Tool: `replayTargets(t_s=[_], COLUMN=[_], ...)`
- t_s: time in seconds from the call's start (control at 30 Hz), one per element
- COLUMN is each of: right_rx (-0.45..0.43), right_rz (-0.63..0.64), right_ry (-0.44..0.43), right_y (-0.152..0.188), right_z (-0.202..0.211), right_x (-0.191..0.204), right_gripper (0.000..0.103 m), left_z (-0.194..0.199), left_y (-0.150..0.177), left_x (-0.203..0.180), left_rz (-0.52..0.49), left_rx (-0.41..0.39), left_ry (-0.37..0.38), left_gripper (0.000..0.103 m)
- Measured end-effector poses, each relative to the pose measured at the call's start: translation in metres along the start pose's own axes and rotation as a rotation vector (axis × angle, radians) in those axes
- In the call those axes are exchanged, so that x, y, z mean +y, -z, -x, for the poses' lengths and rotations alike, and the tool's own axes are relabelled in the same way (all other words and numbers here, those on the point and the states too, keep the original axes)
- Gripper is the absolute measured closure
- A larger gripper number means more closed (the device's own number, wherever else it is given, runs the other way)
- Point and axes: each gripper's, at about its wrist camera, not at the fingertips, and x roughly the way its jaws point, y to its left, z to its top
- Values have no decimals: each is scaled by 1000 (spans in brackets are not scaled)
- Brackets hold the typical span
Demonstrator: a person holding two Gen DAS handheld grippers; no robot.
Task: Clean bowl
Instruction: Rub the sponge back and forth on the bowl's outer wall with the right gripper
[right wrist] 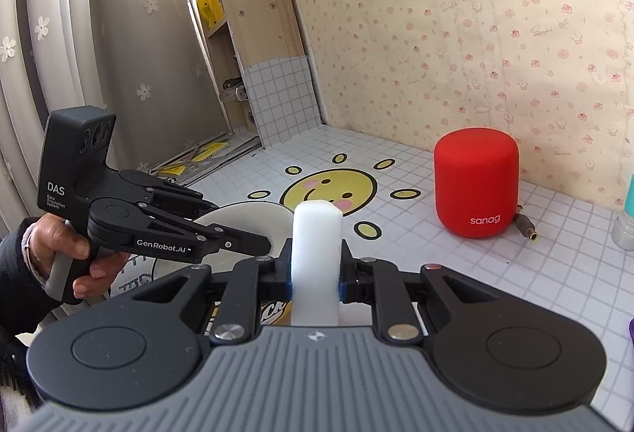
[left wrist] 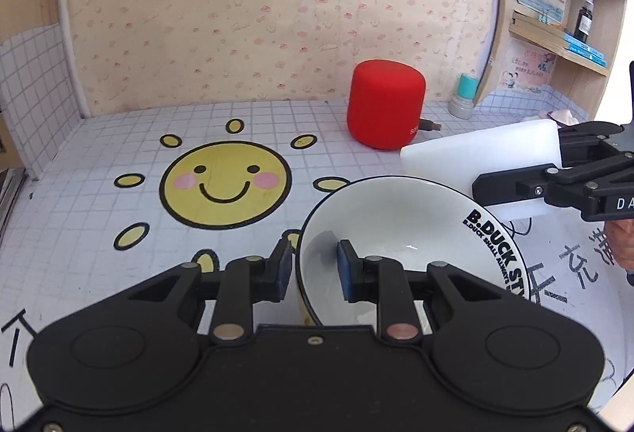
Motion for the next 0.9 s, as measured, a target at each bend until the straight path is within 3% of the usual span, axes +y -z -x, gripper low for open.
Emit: replayTargets(t_s=[0.13,0.27,0.63,0.9], right_rx=[9,25,77,66], right_rz=[8,23,65,65], right_ry=[-1,-10,-53,-46], right_y=[-2,-7,-28,-26], right_z=[0,-4,-34,-29], right_x=[0,0,-3,-1], right_gripper=[82,82,82,82], left_z=[-3,-8,-8,-8], left_y=[-1,1,3,3], left_x=[0,6,5,8], left_rz=[-37,13,18,19], left_rx=[12,26,31,28], left_ry=[43,97,87,80], left_gripper=[77,76,76,76])
